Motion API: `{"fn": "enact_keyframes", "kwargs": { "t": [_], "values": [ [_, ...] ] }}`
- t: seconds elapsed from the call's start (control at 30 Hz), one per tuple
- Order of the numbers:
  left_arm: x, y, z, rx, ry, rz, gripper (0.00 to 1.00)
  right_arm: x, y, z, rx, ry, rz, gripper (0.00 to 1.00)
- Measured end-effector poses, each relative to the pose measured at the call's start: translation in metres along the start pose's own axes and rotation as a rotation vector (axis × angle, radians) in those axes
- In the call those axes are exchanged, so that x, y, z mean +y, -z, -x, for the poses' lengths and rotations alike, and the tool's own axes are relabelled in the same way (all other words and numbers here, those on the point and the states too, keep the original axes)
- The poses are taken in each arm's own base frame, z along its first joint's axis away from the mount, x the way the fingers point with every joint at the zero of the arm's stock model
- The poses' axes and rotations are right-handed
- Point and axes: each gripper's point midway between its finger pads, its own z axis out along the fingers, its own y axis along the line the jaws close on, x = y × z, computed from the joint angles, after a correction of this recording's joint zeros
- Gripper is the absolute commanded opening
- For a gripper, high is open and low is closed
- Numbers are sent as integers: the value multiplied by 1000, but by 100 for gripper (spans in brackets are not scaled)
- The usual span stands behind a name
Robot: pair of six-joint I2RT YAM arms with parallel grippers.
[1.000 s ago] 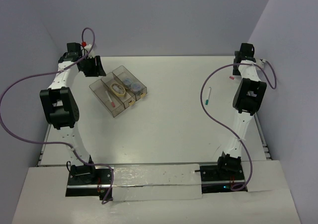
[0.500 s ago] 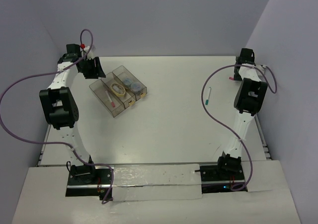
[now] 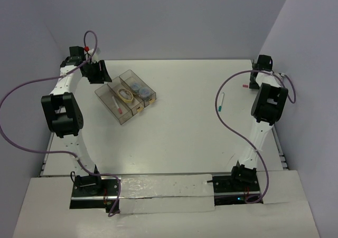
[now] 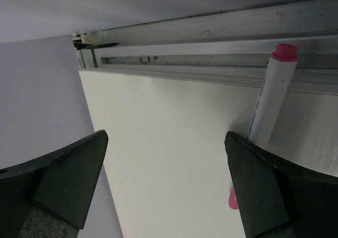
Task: Sort the stationery into containers
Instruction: Pick up the pen from the corner of the board.
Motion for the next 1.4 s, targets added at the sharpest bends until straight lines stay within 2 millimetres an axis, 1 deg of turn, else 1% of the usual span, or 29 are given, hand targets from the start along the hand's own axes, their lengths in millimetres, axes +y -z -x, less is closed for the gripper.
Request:
{"fn": "enact_keyframes", "kwargs": {
  "t": [0.1, 0.33, 0.5, 0.6, 0.67, 0.77, 0.87, 0.93, 1.07, 1.13, 1.27, 1.4],
  "values": [
    [-1, 1, 1, -2, -1, -4, 59, -1, 1, -1, 6, -6, 2, 100],
    [-3, 1, 2, -2, -2, -15, 59, -15, 13, -2, 28, -31, -18, 100],
    [-4, 2, 11, -19, -16, -21, 59, -24, 19, 1, 33, -45, -26, 100],
    [-4, 3, 13, -26, -23, -23, 59, -23, 20, 1, 42, -23, -27, 100],
    [-5, 3, 14, -26, -26, -28, 59, -18, 19, 1, 53, 43, -36, 100],
    [-5, 2, 13, -24, -28, -34, 59, 0, 17, -3, 79, 151, -14, 100],
    [-6, 2, 13, -23, -26, -39, 59, 10, 23, -6, 104, 280, 18, 100],
    [-6, 1, 12, -21, -25, -42, 59, 11, 28, -5, 108, 382, 31, 100],
    [-4, -3, 10, -10, -19, -46, 59, -1, 36, 8, 85, 545, -10, 100],
    [-3, -6, 9, -5, -15, -47, 59, -13, 40, 14, 92, 599, -52, 100],
    [-2, -10, 6, 5, -10, -54, 59, -37, 47, 20, 128, 676, -144, 100],
    [-1, -11, 4, 14, -5, -57, 59, -48, 48, 24, 145, 715, -197, 99]
  ]
}}
